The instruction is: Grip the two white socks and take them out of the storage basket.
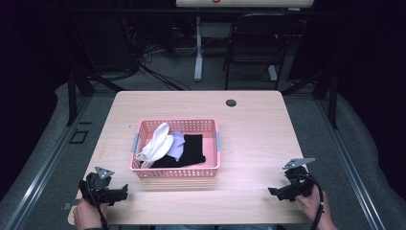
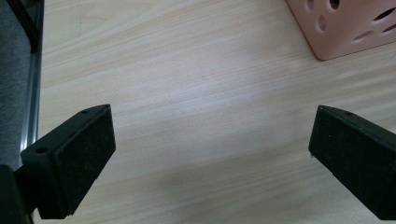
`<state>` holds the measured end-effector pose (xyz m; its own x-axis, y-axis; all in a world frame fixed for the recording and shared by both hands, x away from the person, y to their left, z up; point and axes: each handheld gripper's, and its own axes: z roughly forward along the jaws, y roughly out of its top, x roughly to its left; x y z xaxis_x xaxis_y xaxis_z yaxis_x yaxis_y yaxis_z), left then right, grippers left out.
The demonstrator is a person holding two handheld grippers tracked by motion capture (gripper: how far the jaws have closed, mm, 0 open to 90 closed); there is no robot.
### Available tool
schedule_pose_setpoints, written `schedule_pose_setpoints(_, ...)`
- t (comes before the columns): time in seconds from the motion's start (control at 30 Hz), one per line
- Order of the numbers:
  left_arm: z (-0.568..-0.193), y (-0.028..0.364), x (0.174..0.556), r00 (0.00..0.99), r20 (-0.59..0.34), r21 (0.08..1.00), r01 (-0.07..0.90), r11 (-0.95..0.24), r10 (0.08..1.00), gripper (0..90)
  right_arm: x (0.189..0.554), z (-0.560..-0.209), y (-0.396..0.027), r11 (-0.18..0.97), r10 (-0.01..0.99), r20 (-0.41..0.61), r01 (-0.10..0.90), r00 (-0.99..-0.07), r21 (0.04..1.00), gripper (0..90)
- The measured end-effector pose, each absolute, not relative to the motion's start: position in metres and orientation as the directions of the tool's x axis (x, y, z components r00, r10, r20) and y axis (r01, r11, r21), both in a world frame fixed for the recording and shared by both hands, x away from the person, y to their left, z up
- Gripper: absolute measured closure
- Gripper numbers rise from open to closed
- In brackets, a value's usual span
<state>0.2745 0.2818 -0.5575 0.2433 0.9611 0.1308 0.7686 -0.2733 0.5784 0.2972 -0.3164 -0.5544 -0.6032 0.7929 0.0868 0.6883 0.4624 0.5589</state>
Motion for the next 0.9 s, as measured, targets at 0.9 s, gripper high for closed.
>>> schedule_pose_setpoints(0.9, -0.547, 0.275, 0.272, 0.275, 0.119, 0.543, 0.786, -0.295, 0.954, 0.7, 0.302, -0.559, -0.301, 0.525, 0.758, 0.057, 0.661, -0.649, 0.536, 0.0)
